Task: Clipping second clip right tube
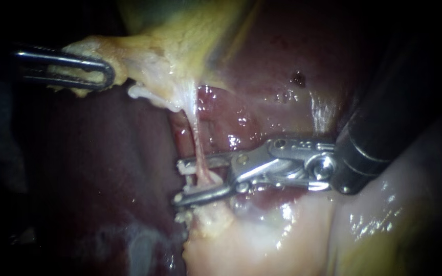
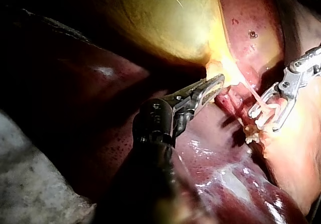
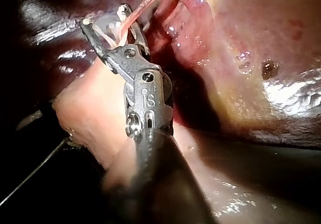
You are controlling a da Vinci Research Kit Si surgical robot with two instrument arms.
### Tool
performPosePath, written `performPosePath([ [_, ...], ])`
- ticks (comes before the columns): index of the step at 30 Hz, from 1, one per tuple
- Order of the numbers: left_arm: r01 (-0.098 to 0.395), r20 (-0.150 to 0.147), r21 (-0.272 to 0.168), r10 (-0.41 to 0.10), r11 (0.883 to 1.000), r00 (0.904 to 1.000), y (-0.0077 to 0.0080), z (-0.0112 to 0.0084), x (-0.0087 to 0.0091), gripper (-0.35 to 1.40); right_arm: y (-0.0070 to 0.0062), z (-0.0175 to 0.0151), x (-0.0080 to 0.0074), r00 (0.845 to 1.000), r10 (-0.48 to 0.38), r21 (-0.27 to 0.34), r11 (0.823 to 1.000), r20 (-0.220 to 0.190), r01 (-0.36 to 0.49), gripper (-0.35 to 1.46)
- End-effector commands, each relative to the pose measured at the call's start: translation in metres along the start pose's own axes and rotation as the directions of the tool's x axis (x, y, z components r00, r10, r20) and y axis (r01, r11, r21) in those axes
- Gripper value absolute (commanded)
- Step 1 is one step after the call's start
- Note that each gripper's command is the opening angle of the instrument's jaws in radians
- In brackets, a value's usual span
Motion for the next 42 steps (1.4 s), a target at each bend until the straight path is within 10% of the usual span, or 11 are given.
performPosePath([
  [1, 0.001, 0.000, -0.001, -0.001, 1.000, 1.0000, 0.0001, 0.0000, 0.0000, -0.35, -0.0002, 0.0001, 0.0001, 1.000, -0.002, 0.006, 1.000, 0.000, 0.002, 0.50],
  [15, 0.001, 0.000, -0.001, -0.001, 1.000, 1.0000, 0.0000, 0.0000, 0.0000, -0.35, -0.0004, -0.0004, 0.0004, 0.998, 0.061, 0.014, 0.998, -0.008, -0.061, 0.38],
  [30, 0.000, 0.000, 0.000, 0.000, 1.000, 1.0000, 0.0000, 0.0001, 0.0000, -0.35, 0.0003, -0.0025, 0.0003, 0.995, 0.099, 0.007, 0.995, 0.007, -0.099, -0.35],
  [42, 0.000, 0.000, 0.000, 0.000, 1.000, 1.0000, -0.0001, 0.0001, 0.0000, -0.35, 0.0001, -0.0029, 0.0001, 0.986, 0.152, 0.001, 0.988, 0.063, -0.152, -0.35],
])
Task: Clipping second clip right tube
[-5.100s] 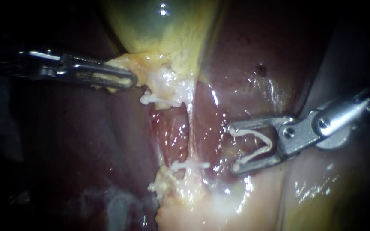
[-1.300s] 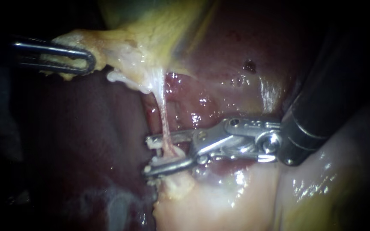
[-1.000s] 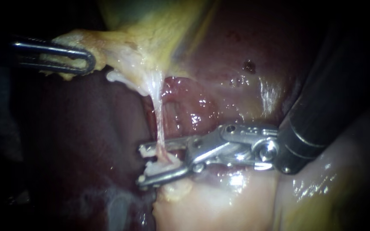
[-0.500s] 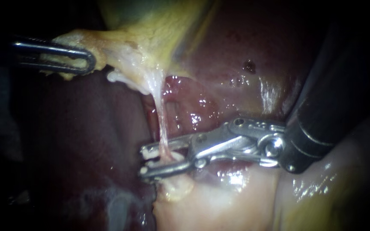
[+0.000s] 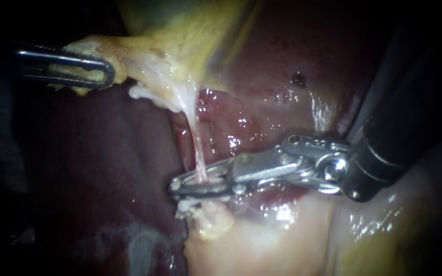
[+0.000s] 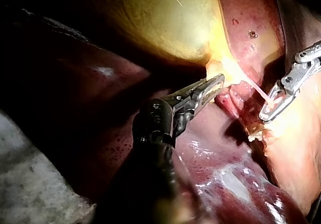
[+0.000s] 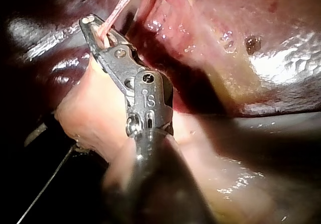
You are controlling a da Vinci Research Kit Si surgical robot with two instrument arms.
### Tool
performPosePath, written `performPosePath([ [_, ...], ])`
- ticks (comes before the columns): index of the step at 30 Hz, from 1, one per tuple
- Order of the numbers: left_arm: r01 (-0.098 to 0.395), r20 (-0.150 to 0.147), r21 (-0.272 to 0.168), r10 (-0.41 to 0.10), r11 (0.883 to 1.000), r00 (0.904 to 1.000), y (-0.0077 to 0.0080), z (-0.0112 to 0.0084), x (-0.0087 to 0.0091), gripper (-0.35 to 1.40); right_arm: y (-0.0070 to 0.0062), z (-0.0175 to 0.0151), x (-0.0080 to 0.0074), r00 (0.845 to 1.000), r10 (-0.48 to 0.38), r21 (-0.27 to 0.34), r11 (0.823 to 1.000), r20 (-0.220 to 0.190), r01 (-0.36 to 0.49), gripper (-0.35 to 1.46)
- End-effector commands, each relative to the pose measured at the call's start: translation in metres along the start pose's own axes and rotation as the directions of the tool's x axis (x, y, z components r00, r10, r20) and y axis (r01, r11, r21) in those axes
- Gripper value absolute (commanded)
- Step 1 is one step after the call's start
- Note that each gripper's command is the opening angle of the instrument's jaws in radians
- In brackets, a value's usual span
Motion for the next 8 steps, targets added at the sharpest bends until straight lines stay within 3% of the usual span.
performPosePath([
  [1, 0.000, 0.000, 0.000, 0.000, 1.000, 1.0000, 0.0000, 0.0000, 0.0000, -0.35, 0.0001, 0.0000, -0.0001, 1.000, -0.001, 0.001, 1.000, 0.001, 0.001, -0.35],
  [8, 0.000, 0.000, 0.000, 0.000, 1.000, 1.0000, 0.0000, 0.0001, 0.0000, -0.35, 0.0002, 0.0000, -0.0001, 1.000, -0.002, 0.005, 1.000, 0.003, 0.002, -0.35],
])
